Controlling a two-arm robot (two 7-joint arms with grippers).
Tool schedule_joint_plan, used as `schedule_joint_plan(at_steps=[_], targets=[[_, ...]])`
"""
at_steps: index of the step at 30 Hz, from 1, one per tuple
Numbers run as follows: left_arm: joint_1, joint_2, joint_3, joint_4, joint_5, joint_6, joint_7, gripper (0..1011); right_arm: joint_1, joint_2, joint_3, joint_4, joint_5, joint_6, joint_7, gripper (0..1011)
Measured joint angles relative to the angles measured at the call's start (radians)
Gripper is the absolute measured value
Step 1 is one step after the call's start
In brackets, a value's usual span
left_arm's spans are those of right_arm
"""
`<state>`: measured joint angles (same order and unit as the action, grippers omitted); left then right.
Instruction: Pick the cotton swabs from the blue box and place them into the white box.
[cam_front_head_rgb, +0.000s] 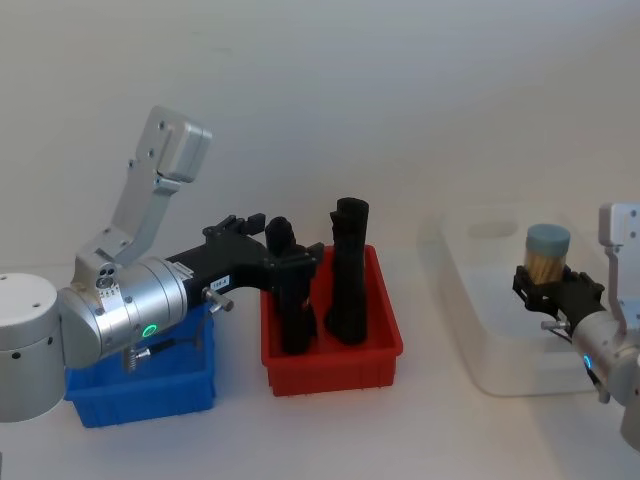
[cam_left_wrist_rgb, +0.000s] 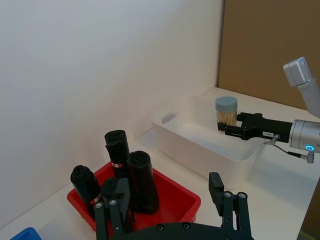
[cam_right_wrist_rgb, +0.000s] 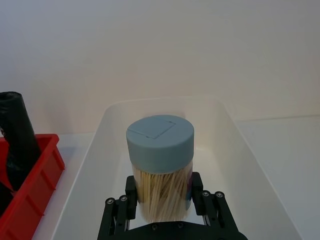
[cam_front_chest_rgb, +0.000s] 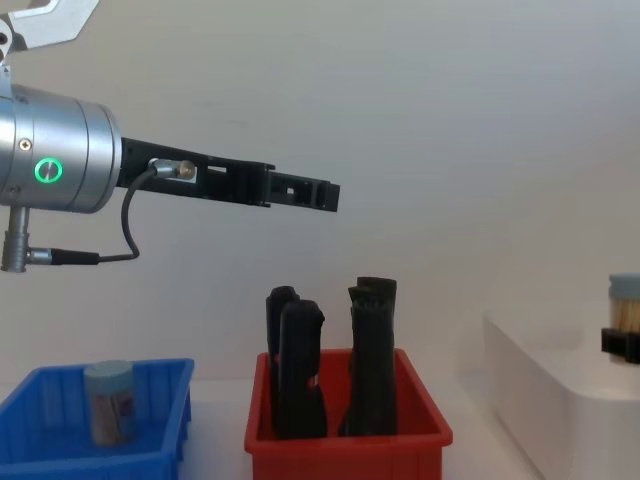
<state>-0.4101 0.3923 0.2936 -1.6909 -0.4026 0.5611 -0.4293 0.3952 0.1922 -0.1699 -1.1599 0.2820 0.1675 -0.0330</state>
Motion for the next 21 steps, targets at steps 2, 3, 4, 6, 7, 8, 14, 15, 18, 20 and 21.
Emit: schedule_joint_plan(at_steps=[2,3,4,6,7,8,14,15,18,20,21], targets=[[0.0,0.0,0.0,0.0,0.0,0.0,0.0,1004,0.014,-0.004,0.001,0.03,0.001,0.002,0.006,624],[0.0,0.0,0.0,0.0,0.0,0.0,0.0,1004,0.018,-0.005,0.0,0.038,0.002,0.002,0.008,640],[0.0,0.0,0.0,0.0,0.0,0.0,0.0,1004,0.026,-0.007,0.001,0.055,0.003,0.003,0.011,653],[0.0,0.0,0.0,0.0,0.0,0.0,0.0,1004,0.033,-0.009,0.001,0.069,0.004,0.003,0.015,687],[0.0,0.0,0.0,0.0,0.0,0.0,0.0,1004,0.036,-0.01,0.001,0.075,0.005,0.003,0.017,717],[0.0,0.0,0.0,0.0,0.0,0.0,0.0,1004,0.042,-0.011,0.001,0.087,0.006,0.003,0.019,763],[0.0,0.0,0.0,0.0,0.0,0.0,0.0,1004,0.059,-0.016,0.002,0.122,0.008,0.002,0.029,922],[0.0,0.0,0.0,0.0,0.0,0.0,0.0,1004,0.061,-0.017,0.002,0.126,0.009,0.002,0.03,952],[0.0,0.0,0.0,0.0,0.0,0.0,0.0,1004,0.065,-0.019,0.003,0.136,0.009,-0.002,0.033,1001],[0.0,0.0,0.0,0.0,0.0,0.0,0.0,1004,0.066,-0.019,0.003,0.139,0.01,-0.005,0.035,1002],[0.0,0.0,0.0,0.0,0.0,0.0,0.0,1004,0.067,-0.02,0.004,0.141,0.01,-0.007,0.036,1002]])
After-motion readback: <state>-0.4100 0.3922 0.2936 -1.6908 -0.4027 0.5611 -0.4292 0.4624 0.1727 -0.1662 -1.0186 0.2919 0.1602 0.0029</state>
